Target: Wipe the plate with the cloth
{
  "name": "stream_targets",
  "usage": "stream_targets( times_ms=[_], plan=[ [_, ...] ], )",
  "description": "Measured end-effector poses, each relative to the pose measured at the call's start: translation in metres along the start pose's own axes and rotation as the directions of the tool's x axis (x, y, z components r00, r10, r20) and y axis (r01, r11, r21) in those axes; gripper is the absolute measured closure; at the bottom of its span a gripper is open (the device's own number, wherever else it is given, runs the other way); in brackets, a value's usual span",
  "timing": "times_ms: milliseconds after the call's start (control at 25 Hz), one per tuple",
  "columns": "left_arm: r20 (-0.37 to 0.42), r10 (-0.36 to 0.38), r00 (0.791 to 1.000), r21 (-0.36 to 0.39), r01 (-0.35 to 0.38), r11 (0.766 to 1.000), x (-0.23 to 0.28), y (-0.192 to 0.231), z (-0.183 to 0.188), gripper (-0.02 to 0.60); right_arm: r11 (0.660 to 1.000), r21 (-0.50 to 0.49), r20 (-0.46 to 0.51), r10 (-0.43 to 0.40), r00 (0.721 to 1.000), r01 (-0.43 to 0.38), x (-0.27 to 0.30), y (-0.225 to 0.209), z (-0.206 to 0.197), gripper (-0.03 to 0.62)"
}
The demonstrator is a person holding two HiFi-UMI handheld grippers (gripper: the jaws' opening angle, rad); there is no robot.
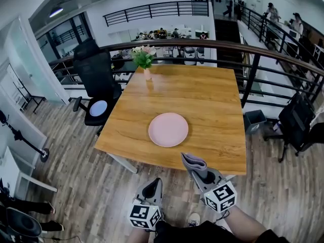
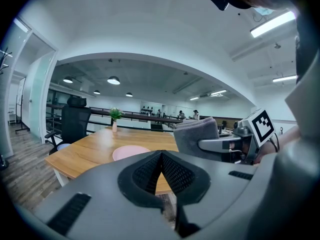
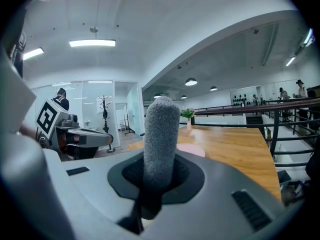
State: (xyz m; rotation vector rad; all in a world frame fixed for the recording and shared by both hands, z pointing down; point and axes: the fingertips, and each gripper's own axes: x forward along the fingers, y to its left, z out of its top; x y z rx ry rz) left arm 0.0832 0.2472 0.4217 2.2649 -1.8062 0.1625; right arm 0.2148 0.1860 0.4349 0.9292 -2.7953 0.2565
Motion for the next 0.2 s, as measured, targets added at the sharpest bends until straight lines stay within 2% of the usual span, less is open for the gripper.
stream_targets(
  times_ms=[200],
  plan=[
    [0.002, 0.002, 1.0, 0.001, -0.002, 1.0, 0.0012, 0.0038, -0.0013, 0.563, 1.0, -0.004, -0.001, 0.003, 1.0, -0.003, 0.0036, 0.0011, -0.0018, 0.542]
  ],
)
